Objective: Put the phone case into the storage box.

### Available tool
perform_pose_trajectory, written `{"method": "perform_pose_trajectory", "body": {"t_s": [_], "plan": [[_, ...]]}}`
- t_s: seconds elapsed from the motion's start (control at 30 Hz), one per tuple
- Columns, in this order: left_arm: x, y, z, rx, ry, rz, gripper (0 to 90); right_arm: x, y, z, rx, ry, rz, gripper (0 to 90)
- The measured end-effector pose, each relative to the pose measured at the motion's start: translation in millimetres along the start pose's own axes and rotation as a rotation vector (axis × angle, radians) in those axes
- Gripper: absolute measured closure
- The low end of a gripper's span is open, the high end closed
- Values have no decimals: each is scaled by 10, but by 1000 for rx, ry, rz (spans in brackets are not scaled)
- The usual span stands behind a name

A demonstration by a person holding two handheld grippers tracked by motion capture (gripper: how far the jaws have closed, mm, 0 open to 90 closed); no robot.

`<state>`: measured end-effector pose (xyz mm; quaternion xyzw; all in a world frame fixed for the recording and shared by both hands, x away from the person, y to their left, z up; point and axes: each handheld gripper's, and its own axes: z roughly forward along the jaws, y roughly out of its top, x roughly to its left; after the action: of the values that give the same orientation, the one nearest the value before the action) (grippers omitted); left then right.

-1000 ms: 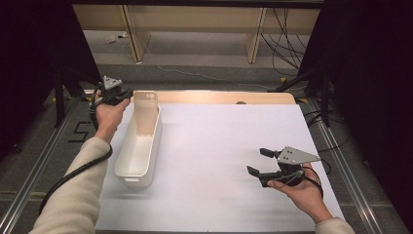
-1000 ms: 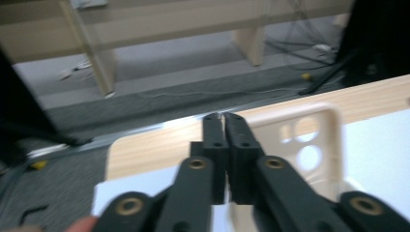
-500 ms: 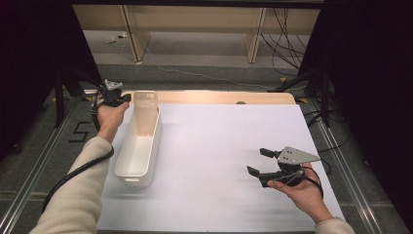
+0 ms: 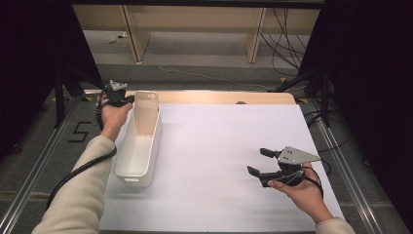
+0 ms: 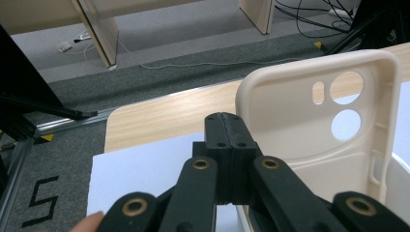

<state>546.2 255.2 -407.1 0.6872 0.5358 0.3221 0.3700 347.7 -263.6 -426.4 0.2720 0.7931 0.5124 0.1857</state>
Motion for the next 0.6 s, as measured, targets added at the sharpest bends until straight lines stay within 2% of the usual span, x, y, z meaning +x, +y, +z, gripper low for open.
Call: {"method": "perform_pose_trajectory", "body": {"t_s": [0.6], "plan": [[-1, 12, -8, 1, -1, 19, 879, 0, 1, -3, -3, -2, 1, 225]]}}
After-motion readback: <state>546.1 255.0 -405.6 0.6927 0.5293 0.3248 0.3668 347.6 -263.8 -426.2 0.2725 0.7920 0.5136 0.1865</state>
